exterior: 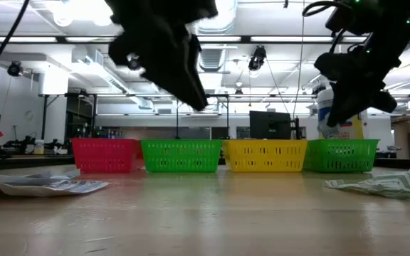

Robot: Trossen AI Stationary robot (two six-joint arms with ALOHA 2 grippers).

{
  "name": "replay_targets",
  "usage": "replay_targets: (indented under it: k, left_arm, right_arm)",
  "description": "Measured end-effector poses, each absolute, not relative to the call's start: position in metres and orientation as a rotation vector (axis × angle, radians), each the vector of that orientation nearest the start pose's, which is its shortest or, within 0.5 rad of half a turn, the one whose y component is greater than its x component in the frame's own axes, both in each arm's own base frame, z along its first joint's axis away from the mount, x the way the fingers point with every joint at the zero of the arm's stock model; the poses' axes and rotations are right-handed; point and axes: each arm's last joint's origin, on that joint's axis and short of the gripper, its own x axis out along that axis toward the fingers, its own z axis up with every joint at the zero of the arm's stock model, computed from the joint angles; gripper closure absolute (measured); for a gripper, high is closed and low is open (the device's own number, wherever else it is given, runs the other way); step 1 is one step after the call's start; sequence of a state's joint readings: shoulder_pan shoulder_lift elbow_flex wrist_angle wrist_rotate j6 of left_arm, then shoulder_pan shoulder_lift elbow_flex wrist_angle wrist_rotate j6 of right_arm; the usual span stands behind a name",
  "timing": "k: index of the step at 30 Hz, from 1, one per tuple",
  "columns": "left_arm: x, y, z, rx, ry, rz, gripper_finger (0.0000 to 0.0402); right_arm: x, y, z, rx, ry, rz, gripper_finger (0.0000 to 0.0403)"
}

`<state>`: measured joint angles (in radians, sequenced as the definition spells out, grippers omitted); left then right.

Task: Pick & Place First Aid Supplies
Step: Put the blue alcohol pad into the right green bin

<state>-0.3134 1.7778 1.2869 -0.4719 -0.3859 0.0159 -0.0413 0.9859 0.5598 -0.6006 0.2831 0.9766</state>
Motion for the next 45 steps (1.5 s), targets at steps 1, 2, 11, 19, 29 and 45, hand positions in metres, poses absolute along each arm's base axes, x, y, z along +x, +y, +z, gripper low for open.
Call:
replay_targets:
  k: [1, 2, 11, 19, 29, 45]
  left_arm:
    - [0.355, -0.105, 0.226, 0.344, 0.875, 0.051, 0.0252]
    - [0.352, -0.105, 0.229, 0.342, 0.842, 0.043, 0.0252]
    - [0.288, -0.088, 0.249, 0.203, 0.556, 0.031, 0.0252]
    - [0.235, -0.070, 0.253, 0.126, 0.446, 0.037, 0.0252]
    - [0.186, -0.053, 0.248, 0.086, 0.304, 0.036, 0.0252]
    - [0.160, -0.044, 0.236, 0.051, 0.257, 0.037, 0.0252]
  right_arm:
    - [0.171, -0.016, 0.196, 0.764, 0.790, -0.754, 0.0394]
    - [0.171, -0.018, 0.196, 0.773, 0.796, -0.748, 0.0394]
    - [0.170, -0.024, 0.195, 0.783, 0.824, -0.728, 0.0394]
    - [0.170, -0.026, 0.194, 0.781, 0.843, -0.701, 0.0394]
    - [0.168, -0.035, 0.193, 0.763, 0.851, -0.719, 0.0352]
    - [0.156, -0.047, 0.196, 0.704, 0.967, -0.787, 0.0298]
